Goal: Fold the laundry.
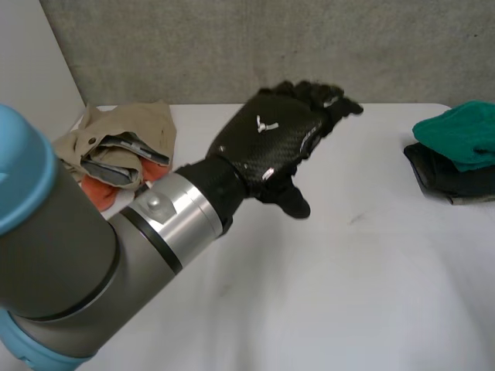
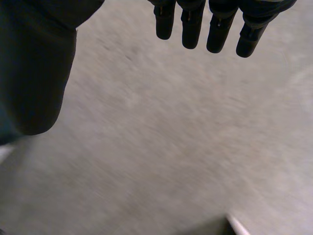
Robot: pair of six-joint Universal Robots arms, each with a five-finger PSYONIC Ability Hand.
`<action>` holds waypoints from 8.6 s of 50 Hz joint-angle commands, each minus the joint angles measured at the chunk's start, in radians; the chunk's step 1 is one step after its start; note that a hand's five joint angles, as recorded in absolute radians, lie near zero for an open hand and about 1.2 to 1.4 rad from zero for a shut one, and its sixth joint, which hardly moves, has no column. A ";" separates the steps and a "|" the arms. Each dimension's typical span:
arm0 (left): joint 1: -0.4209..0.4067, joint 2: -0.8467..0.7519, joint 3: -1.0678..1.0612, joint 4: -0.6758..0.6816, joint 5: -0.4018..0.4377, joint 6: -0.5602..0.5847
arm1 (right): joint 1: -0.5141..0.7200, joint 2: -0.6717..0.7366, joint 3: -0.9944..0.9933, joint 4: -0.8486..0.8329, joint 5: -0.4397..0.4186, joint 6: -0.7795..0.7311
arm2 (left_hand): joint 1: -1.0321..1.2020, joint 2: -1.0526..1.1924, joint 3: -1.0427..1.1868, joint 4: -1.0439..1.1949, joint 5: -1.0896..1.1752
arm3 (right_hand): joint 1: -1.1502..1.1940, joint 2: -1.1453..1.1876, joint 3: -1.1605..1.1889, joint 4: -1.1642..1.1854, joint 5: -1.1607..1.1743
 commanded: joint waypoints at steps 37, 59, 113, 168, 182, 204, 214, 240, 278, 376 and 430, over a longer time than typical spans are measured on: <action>0.655 -0.787 0.707 -0.017 -0.126 0.338 | 0.577 -0.247 0.797 -0.206 -0.244 -0.021 | 1.157 1.185 1.184 1.188 1.171 | -0.059 -0.045 -0.041 -0.040 -0.050; 0.114 -0.413 0.602 -0.034 -0.290 -0.123 | 0.540 -0.392 0.800 -0.206 -0.081 0.016 | 1.157 1.185 1.184 1.188 1.171 | -0.059 -0.045 -0.041 -0.040 -0.050; 0.442 -0.463 -0.010 -0.077 0.005 0.334 | 1.209 -0.219 0.603 0.291 0.261 0.243 | 0.218 0.246 0.245 0.249 0.231 | 0.013 0.027 0.031 0.032 0.022; 0.181 0.075 -0.030 -0.143 -0.251 0.115 | 0.910 -0.385 0.164 0.543 0.282 -0.101 | 1.157 1.185 1.184 1.188 1.171 | 1.163 1.177 1.180 1.182 1.171; 0.139 -0.112 0.007 -0.131 -0.337 0.124 | 0.922 -0.375 0.711 0.230 0.130 0.352 | 1.157 1.185 1.184 1.188 1.171 | -0.059 -0.045 -0.041 -0.040 -0.050; 0.172 -0.043 -0.066 -0.131 -0.337 0.121 | 0.965 -0.012 0.587 -0.186 0.285 0.021 | 1.157 1.185 1.184 1.188 1.171 | 1.163 1.177 1.180 1.182 1.171; 0.167 -0.045 -0.125 -0.121 -0.331 0.114 | 0.912 0.112 0.211 -0.178 0.285 -0.040 | 1.157 1.185 1.184 1.188 1.171 | 1.163 1.177 1.180 1.182 1.171; 0.098 -0.123 -0.168 -0.022 -0.425 0.126 | 0.854 0.118 0.057 -0.080 0.270 -0.102 | 0.177 0.205 0.204 0.208 0.191 | -0.059 -0.045 -0.041 -0.040 -0.050; 0.096 -0.144 -0.217 -0.005 -0.506 0.114 | 0.850 -0.121 0.719 -0.034 0.176 0.298 | 0.667 0.695 0.694 0.698 0.681 | 0.374 0.388 0.392 0.393 0.383; 0.236 -0.202 -0.108 0.078 -0.413 0.250 | 0.843 -0.207 0.501 0.035 0.252 -0.087 | 1.157 1.185 1.184 1.188 1.171 | 1.163 1.177 1.180 1.182 1.171; 0.069 -0.259 -0.373 0.173 -0.544 0.255 | 0.844 -0.038 0.612 0.006 0.256 -0.022 | 0.450 0.478 0.477 0.481 0.464 | 1.163 1.177 1.180 1.182 1.171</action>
